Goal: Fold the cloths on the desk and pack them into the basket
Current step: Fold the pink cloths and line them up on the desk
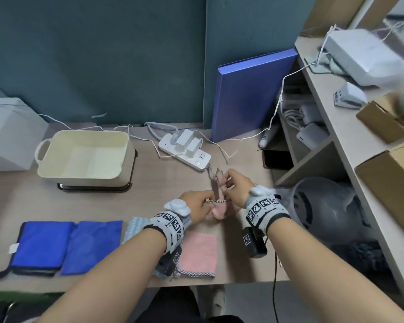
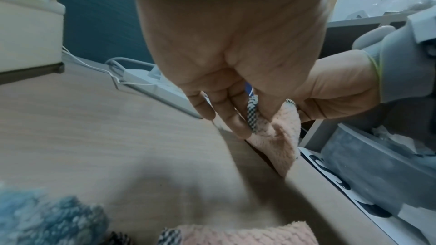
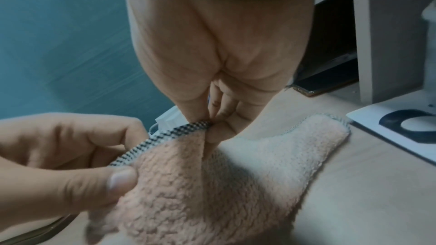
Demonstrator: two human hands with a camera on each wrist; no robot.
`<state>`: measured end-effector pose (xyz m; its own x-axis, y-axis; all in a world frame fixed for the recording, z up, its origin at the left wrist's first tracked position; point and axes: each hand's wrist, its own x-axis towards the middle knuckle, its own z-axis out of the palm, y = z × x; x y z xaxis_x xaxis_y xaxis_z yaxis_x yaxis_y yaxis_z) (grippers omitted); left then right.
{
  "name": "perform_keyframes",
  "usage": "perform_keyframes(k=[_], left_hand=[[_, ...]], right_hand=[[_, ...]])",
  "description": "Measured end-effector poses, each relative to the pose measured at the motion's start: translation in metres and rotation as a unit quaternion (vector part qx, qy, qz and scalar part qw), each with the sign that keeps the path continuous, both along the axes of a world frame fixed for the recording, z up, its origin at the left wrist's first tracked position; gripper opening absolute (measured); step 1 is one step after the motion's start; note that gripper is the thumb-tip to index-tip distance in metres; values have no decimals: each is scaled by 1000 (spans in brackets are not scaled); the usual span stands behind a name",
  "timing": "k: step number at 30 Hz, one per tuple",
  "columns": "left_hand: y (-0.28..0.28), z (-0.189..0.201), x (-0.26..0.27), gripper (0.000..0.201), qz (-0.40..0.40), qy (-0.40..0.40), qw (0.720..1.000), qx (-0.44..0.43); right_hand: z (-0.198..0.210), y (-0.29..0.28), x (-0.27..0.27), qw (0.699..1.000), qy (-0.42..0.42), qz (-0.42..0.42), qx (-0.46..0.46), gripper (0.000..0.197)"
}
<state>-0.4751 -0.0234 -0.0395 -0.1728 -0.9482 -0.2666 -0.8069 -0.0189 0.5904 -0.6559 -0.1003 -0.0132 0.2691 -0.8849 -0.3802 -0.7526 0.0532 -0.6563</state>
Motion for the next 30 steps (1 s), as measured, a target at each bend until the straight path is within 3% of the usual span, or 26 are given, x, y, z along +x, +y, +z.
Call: perform_keyframes(k=[4,11,15,18,21,26,30], left_hand=[[10,16,-2,21,14,-26,999,-34],[17,62,3,14,77,-69,978,-182],[14,91,7,11,66,-69,984,-151],[12,105,8,10,96,-11,984,-150],[11,120,14,11,113,28,980,-164],[10,138,32,29,123,32,975,-181],[-1,136,44,39,152,41,974,-165]], right_hand=[[15,9,-5,999,-21,17,-41,25],[75,18,-6,987,-73,135,-48,43],[107,21,-4,981,-42,183,-58,43],[120,20,-1,978,-2,191,-88,40],[128,16,1,975,51,193,-101,18],[129,6,1,973,91,188,-95,46],[128,-4,12,975,76,176,-114,33]])
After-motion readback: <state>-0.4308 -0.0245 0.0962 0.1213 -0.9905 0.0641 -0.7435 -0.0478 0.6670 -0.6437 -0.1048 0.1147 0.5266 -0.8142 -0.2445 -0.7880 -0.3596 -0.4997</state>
